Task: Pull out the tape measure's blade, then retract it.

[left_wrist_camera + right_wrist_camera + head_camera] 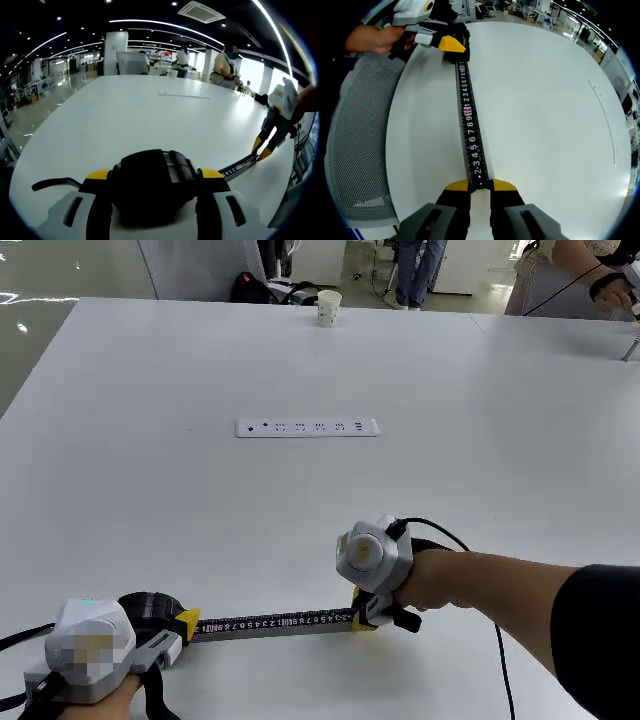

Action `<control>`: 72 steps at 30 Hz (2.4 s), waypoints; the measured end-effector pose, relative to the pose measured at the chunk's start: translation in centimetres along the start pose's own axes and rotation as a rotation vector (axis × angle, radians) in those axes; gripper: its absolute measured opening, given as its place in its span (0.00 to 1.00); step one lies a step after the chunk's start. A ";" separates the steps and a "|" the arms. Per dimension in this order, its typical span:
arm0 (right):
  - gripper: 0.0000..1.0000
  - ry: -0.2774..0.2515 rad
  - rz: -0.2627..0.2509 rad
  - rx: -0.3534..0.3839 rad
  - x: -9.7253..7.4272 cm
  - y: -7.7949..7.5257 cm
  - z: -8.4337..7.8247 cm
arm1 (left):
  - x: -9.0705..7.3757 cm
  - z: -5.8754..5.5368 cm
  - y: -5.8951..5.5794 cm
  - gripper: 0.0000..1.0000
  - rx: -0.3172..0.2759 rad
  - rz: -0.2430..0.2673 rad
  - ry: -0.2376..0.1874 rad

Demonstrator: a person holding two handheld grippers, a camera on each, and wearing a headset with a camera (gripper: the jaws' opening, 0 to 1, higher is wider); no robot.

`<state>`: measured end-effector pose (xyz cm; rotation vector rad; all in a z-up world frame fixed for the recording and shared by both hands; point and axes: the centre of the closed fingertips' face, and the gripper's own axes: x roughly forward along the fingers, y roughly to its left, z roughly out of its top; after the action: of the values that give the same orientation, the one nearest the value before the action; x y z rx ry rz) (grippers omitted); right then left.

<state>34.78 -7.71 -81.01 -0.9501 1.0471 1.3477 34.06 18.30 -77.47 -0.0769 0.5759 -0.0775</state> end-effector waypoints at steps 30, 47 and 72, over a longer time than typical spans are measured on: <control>0.11 -0.022 -0.012 -0.021 0.3 0.1 0.7 | 0.1 -0.1 -0.1 0.63 -0.012 -0.009 0.018; 0.11 -0.015 -0.002 0.000 0.3 0.3 1.2 | 0.0 -0.2 -0.2 0.63 -0.016 -0.013 0.026; 0.11 -0.015 -0.009 0.010 0.7 0.2 1.9 | 0.1 -0.2 -0.1 0.63 -0.017 -0.015 0.028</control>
<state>34.57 -5.67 -81.09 -0.9348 1.0358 1.3395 33.98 18.22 -77.68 -0.0969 0.6045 -0.0882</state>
